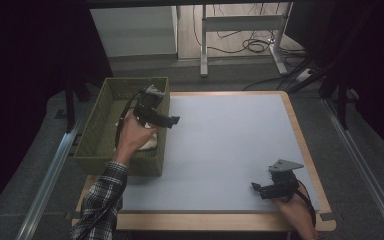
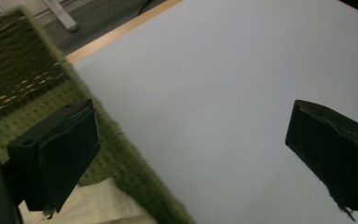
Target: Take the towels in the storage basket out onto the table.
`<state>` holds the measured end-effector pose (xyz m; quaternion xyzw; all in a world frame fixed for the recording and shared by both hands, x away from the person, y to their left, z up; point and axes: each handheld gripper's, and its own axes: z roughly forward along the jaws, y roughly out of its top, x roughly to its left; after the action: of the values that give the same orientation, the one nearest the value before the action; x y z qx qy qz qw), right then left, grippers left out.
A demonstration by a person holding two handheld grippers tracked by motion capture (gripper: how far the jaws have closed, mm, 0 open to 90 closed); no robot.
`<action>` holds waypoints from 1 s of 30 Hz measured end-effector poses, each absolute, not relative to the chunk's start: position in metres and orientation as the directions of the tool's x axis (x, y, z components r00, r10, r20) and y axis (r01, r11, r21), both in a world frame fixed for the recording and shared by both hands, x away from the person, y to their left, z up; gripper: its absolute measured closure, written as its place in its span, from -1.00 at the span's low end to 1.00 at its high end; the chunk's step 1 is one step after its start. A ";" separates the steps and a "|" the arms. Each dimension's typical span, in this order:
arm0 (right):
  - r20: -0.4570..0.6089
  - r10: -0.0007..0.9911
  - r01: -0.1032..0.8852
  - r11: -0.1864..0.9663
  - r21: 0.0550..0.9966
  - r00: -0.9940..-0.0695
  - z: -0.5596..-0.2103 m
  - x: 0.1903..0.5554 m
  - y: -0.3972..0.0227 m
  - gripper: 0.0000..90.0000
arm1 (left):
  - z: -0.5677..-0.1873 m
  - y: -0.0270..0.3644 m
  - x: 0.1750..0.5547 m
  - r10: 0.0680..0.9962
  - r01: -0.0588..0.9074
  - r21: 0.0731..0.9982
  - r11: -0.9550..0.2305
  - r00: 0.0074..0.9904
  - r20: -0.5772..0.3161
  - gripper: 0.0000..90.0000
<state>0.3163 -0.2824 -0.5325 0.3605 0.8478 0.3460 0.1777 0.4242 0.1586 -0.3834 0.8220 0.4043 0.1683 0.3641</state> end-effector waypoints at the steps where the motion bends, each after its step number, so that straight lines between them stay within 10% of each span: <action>1: -0.052 0.734 0.488 0.501 0.715 -0.677 -0.533 0.316 -0.282 -0.86 | -0.383 0.163 0.425 0.793 0.547 0.733 -0.405 0.610 -0.017 -0.94; 30: -0.051 0.734 0.488 0.501 0.715 -0.677 -0.533 0.316 -0.282 -0.86 | -0.444 0.257 0.468 0.914 0.763 0.561 -0.320 0.404 -0.028 -0.98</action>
<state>0.3165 -0.2824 -0.5325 0.3605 0.8478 0.3461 0.1775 0.4675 0.2568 -0.4439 0.7987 0.5252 0.1492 0.2531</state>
